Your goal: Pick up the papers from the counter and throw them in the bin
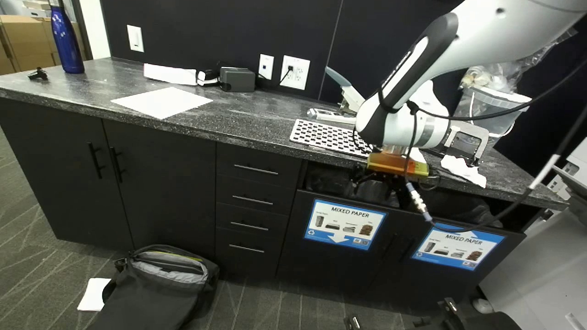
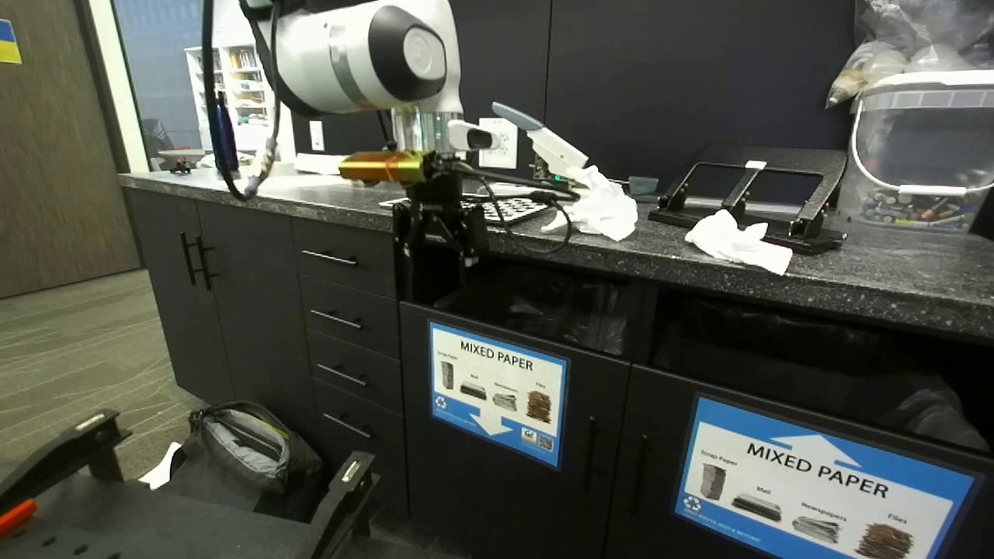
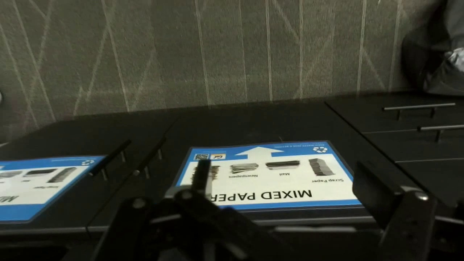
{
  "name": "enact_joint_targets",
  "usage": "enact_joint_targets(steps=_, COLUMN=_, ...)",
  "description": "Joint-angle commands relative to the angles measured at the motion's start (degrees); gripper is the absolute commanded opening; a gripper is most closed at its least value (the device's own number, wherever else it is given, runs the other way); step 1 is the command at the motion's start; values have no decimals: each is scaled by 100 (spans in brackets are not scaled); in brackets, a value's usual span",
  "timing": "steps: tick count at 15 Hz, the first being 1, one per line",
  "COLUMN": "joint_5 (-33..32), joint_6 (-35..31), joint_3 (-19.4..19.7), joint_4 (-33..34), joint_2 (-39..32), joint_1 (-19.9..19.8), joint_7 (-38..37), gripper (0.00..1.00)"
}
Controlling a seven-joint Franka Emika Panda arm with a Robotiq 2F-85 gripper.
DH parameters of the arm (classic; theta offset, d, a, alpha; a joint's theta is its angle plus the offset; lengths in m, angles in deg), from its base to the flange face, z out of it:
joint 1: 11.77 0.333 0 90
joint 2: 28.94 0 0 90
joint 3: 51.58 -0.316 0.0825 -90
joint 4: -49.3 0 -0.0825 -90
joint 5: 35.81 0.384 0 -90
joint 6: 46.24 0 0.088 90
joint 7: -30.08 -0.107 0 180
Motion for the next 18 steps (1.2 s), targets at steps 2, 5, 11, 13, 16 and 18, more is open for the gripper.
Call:
enact_joint_targets(steps=2, joint_5=-1948, joint_6=1009, joint_3=-391, joint_4=-130, joint_2=1623, joint_1=-555, joint_7=-1877, gripper=100)
enact_joint_targets(steps=5, joint_5=-2779, joint_6=1275, joint_3=-1016, joint_4=180, joint_2=2278, joint_1=-1217, joint_7=-2725, gripper=100)
enact_joint_targets(steps=11, joint_5=-3234, joint_6=838, joint_3=-1812, joint_4=1292, joint_2=1655, joint_1=-2452, joint_7=-3763, gripper=100)
enact_joint_targets(steps=13, joint_5=-3368, joint_6=639, joint_3=-1816, joint_4=1727, joint_2=1115, joint_1=-2614, joint_7=-3878, gripper=100)
enact_joint_targets(steps=16, joint_5=-3399, joint_6=476, joint_3=-1679, joint_4=2713, joint_2=56, joint_1=-2634, joint_7=-3736, gripper=100)
enact_joint_targets(steps=18, joint_5=-3200, joint_6=546, joint_3=-1607, joint_4=3298, joint_2=-546, joint_1=-2614, joint_7=-3563, gripper=100)
